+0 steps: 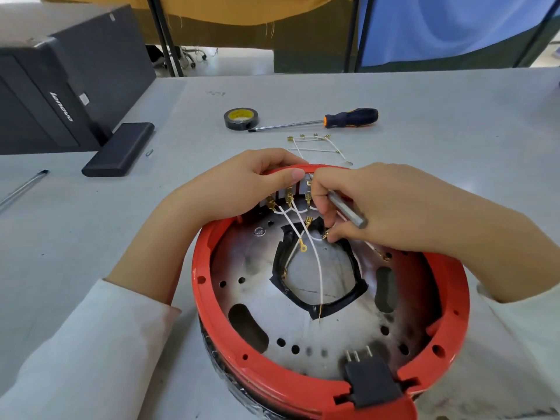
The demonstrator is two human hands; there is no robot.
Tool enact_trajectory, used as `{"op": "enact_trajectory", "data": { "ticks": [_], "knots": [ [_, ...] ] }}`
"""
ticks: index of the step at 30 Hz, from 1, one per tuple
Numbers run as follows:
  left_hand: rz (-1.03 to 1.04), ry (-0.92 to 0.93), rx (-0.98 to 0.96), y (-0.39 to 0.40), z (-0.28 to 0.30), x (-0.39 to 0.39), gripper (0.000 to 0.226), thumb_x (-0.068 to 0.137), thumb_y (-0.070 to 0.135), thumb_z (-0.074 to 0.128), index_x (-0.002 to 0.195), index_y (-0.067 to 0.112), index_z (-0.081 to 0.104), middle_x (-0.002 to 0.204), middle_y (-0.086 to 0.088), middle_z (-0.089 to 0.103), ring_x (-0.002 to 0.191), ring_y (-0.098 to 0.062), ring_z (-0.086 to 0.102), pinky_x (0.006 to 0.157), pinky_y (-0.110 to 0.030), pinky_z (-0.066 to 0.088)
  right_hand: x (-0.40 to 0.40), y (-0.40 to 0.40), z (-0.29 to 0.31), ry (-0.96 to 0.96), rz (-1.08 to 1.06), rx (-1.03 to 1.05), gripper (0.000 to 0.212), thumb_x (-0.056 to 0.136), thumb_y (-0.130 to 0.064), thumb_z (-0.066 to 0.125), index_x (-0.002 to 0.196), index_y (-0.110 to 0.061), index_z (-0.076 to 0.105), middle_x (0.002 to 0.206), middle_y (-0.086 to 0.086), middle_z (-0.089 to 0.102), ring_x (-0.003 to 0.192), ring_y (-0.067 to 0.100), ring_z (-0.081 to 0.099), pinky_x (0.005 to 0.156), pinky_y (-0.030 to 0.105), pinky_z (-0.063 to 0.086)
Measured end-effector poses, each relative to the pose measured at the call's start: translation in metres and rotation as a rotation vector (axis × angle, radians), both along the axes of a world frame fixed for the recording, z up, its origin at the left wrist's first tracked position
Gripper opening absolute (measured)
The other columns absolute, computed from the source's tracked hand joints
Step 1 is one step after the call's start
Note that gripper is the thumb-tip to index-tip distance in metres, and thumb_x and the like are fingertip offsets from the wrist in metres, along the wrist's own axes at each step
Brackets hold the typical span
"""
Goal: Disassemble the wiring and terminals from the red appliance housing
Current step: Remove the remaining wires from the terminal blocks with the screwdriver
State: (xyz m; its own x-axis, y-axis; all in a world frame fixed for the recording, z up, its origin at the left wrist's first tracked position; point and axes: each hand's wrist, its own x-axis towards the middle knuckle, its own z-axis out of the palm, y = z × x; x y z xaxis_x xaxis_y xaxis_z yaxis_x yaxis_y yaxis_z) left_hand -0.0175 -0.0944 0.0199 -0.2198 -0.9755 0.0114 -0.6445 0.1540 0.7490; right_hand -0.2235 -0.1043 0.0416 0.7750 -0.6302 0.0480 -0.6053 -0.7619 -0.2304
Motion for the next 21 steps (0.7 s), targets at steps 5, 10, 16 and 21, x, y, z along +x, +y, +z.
{"op": "enact_trajectory", "data": {
  "ticks": [5, 10, 16, 21],
  "knots": [
    [-0.007, -0.002, -0.009, -0.001, 0.0, 0.0, 0.025, 0.096, 0.038, 0.049, 0.117, 0.033, 0.06, 0.112, 0.007, 0.067, 0.107, -0.029, 0.06, 0.096, -0.048, 0.045, 0.001, 0.0, -0.002, -0.009, 0.006, 0.038, 0.029, 0.082, -0.023, 0.062, 0.082, -0.04, 0.039, 0.073, -0.026, 0.062, 0.066, -0.009, 0.054, 0.054, 0.025, 0.036],
    [-0.003, 0.008, -0.006, 0.0, 0.0, 0.0, 0.023, 0.095, 0.04, 0.05, 0.115, 0.035, 0.061, 0.11, 0.007, 0.067, 0.107, -0.029, 0.06, 0.096, -0.049, 0.046, -0.005, 0.001, 0.005, -0.008, 0.016, 0.08, 0.034, 0.08, -0.028, 0.069, 0.078, -0.04, 0.038, 0.08, -0.021, 0.062, 0.07, -0.01, 0.053, 0.056, 0.018, 0.035],
    [0.006, 0.005, -0.003, 0.0, 0.0, 0.001, 0.022, 0.095, 0.041, 0.05, 0.113, 0.038, 0.061, 0.107, 0.017, 0.067, 0.104, -0.009, 0.061, 0.098, -0.039, 0.045, -0.013, 0.006, 0.024, -0.162, -0.025, 0.157, 0.032, 0.078, -0.022, 0.072, 0.077, -0.036, 0.044, 0.078, -0.018, 0.065, 0.07, -0.002, 0.059, 0.06, 0.015, 0.043],
    [-0.002, 0.016, 0.004, 0.0, -0.001, 0.002, 0.019, 0.095, 0.041, 0.05, 0.11, 0.041, 0.062, 0.108, 0.014, 0.067, 0.104, -0.015, 0.062, 0.098, -0.043, 0.045, -0.03, 0.0, 0.042, -0.293, -0.078, 0.223, 0.031, 0.078, -0.011, 0.071, 0.08, -0.029, 0.047, 0.079, -0.007, 0.065, 0.051, 0.001, 0.052, 0.049, 0.01, 0.039]
  ]
}}
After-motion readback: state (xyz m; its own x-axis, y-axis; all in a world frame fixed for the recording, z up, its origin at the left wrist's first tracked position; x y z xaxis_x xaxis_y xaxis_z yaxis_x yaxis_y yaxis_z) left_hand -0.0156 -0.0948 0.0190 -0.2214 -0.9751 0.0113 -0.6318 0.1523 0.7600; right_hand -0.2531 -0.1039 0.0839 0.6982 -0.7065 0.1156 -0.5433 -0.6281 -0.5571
